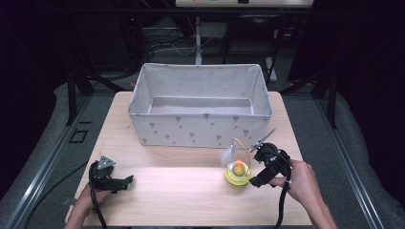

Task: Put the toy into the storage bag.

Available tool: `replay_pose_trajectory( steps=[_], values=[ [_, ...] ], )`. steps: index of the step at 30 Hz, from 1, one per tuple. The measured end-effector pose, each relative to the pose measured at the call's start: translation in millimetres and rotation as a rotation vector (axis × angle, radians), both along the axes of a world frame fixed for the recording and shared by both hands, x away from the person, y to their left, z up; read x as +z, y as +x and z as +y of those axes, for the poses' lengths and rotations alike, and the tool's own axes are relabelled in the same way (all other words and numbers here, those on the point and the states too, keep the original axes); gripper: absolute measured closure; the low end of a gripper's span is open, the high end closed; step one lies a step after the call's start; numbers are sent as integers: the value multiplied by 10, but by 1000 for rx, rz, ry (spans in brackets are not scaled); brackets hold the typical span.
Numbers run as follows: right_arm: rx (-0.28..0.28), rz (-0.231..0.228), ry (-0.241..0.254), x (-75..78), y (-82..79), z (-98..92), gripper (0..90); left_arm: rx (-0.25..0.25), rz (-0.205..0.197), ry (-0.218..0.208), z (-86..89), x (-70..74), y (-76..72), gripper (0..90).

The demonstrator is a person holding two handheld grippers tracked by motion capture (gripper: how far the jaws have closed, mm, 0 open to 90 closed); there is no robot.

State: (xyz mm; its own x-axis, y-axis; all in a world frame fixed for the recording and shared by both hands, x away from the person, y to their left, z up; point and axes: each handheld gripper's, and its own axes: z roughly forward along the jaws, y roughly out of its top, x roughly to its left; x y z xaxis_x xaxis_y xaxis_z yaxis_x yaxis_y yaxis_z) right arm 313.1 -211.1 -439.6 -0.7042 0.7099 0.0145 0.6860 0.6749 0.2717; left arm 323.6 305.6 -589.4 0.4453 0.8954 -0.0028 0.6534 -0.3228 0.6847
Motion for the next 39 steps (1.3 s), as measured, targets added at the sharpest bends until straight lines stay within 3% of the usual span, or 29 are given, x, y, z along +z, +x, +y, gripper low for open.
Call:
replay_pose_trajectory(
  steps=[4, 7, 13, 22, 31, 39],
  values=[
    [1, -9, 0, 18, 32, 33, 149, 0, 0, 0, 0, 0, 0, 0],
    [3, -16, 4, 37, 50, 60, 287, -1, 0, 0, 0, 0, 0, 0],
    [32, -22, -1, 80, 71, 134, 306, -1, 0, 0, 1, 0, 1, 0],
    [43, -100, -41, 147, 94, 276, 508, 2, -3, 0, -1, -3, 1, 0],
    [69, -104, -77, 170, 127, 326, 661, 2, -4, 0, -1, -3, 0, 0],
    [71, -102, -34, 164, 121, 341, 796, 3, -4, -1, -2, -3, 0, 0]
  ],
)
